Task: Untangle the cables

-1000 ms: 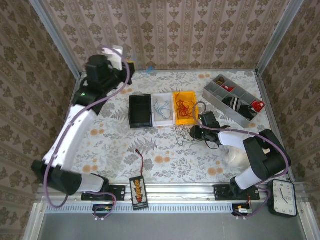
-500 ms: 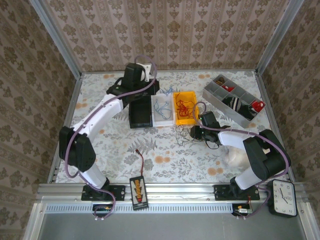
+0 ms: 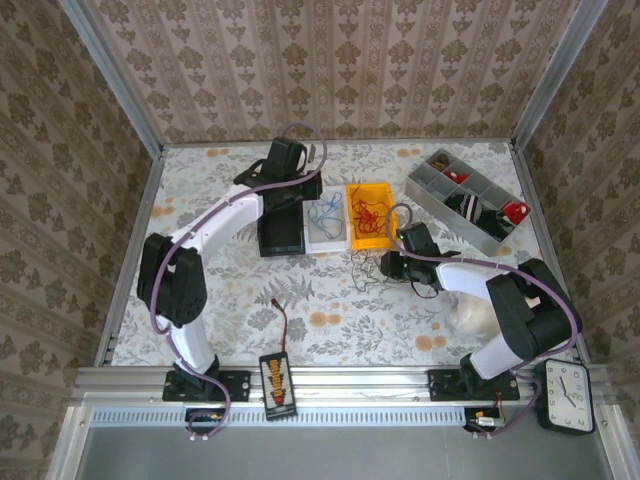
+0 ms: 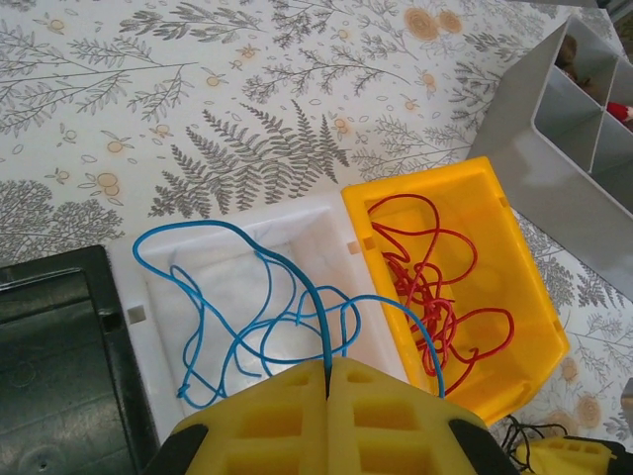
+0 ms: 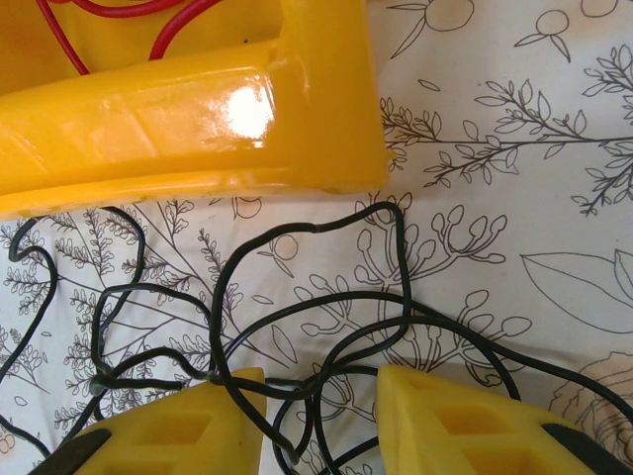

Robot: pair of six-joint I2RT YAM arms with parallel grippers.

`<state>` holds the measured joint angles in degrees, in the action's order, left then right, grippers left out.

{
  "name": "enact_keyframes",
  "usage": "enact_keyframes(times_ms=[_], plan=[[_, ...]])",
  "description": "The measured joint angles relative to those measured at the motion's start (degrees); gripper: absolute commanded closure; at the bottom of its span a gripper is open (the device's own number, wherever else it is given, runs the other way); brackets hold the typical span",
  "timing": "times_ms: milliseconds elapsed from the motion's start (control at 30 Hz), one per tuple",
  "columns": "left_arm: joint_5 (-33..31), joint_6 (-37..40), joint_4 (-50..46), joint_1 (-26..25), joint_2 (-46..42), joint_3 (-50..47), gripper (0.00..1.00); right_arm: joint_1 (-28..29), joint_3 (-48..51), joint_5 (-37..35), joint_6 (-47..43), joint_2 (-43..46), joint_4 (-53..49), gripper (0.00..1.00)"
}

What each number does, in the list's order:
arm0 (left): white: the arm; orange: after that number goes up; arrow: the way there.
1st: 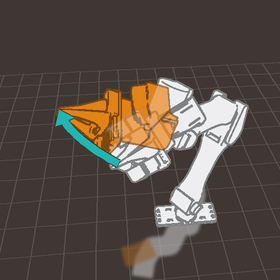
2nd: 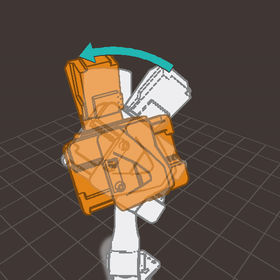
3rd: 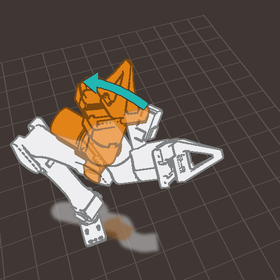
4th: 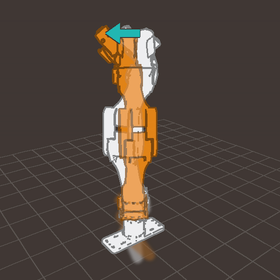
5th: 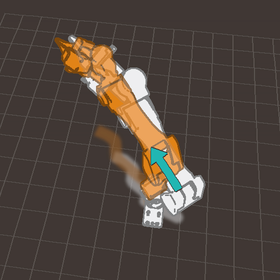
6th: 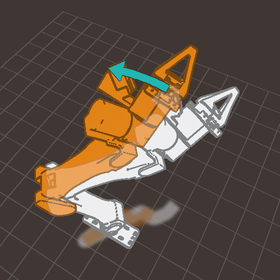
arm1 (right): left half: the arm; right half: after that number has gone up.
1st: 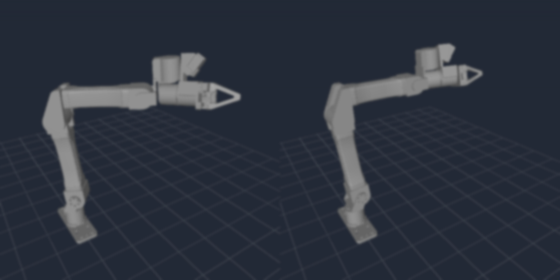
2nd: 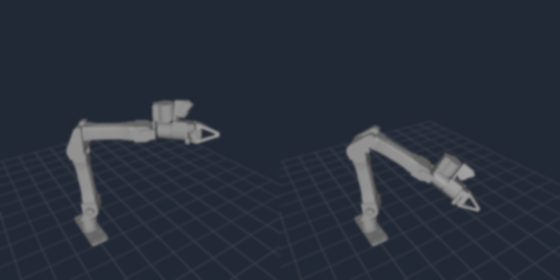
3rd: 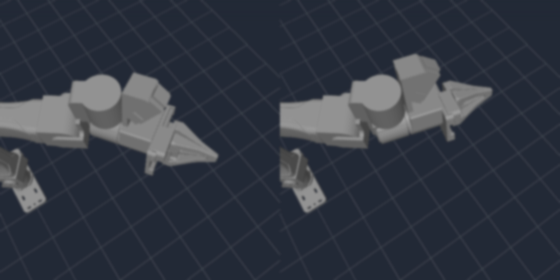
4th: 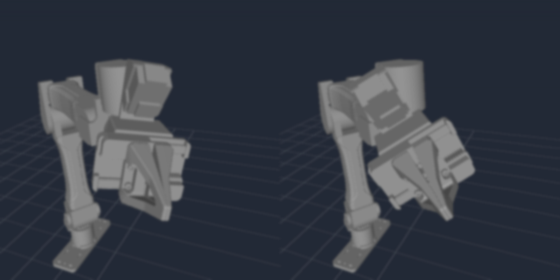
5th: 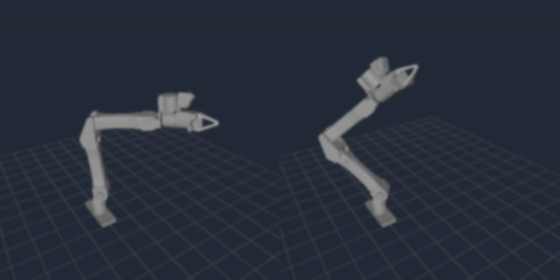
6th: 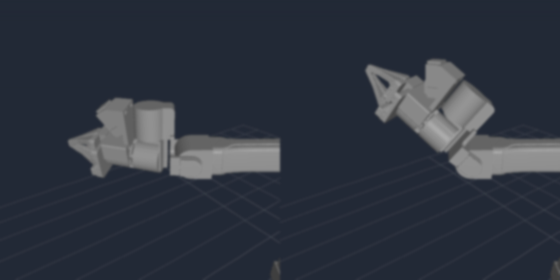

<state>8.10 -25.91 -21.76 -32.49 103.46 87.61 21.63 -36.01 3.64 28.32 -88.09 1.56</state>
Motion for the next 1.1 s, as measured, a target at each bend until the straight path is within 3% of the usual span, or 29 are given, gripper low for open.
enact_keyframes(times_ms=[100, 200, 400, 567, 700, 900, 1100], plan=[[-0.04, 0.39, -1.11, -0.76, 1.92, 2.19, 0.45, 0.0, 0.0, 0.0, 0.0, 0.0, 0.0, 0.63], [-1.55, 0.85, -2.8, -1.55, 3.5, 3.63, 0.34, 0.0, 0.0, 0.0, 0.0, 0.02, 0.0, 0.63], [-4.9, 4.17, -3.82, -2.62, 1.64, 2.97, 0.33, 0.0, 0.22, 0.0, 0.0, 0.35, 0.07, 0.63], [1.68, 11.45, -4.76, -5.33, -1.16, 1.01, 0.34, 0.0, 0.39, 0.0, 0.02, 0.52, 0.22, 0.63], [6.97, 19.82, -8.39, -10.49, -0.96, -1.36, 0.34, 0.0, 1.81, -0.37, 0.15, 2.01, 0.66, 0.63], [6.78, 28.33, -11.8, -17.99, 4.68, -1.31, 0.34, -0.26, 5.09, -2.14, 0.98, 6.62, -0.87, 0.63], [3.69, 31.56, -12.81, -20.41, 13.97, 3.19, 0.34, -2.64, 6.27, -2.84, 3.06, 12.0, -3.17, 0.63]])
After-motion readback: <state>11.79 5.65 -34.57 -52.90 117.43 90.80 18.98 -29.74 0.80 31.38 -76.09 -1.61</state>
